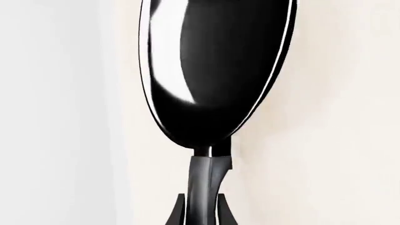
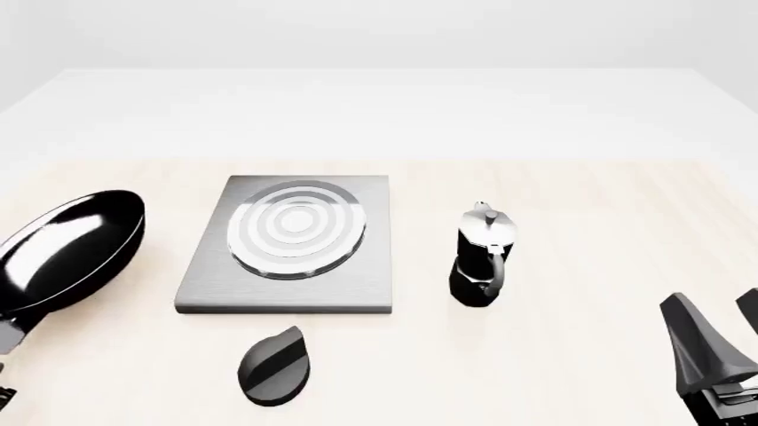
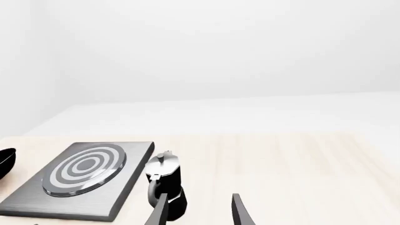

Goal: Turn on the stove and put the frying pan on it.

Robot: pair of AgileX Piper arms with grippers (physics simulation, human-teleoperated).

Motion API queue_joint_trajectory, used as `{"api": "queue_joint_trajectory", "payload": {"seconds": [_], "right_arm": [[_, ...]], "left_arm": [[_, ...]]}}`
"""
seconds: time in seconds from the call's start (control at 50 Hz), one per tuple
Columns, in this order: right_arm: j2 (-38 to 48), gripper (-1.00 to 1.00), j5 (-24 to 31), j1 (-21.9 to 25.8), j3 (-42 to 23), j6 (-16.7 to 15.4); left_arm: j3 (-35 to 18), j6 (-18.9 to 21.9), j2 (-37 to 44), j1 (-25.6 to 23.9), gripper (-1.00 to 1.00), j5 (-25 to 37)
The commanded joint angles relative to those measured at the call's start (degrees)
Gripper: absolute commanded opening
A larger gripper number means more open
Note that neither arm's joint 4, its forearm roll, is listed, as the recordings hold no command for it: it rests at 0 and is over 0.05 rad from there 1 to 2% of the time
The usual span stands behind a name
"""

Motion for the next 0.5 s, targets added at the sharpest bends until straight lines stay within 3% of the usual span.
{"api": "queue_joint_trajectory", "payload": {"seconds": [0.02,0.5], "right_arm": [[0.0,1.0,0.0,0.1,-0.2,0.1],[0.0,1.0,0.2,0.5,-0.9,0.4]], "left_arm": [[-0.7,1.0,-5.1,-0.7,-1.0,2.7],[-5.6,0.6,-16.5,-2.1,-1.0,14.3]]}}
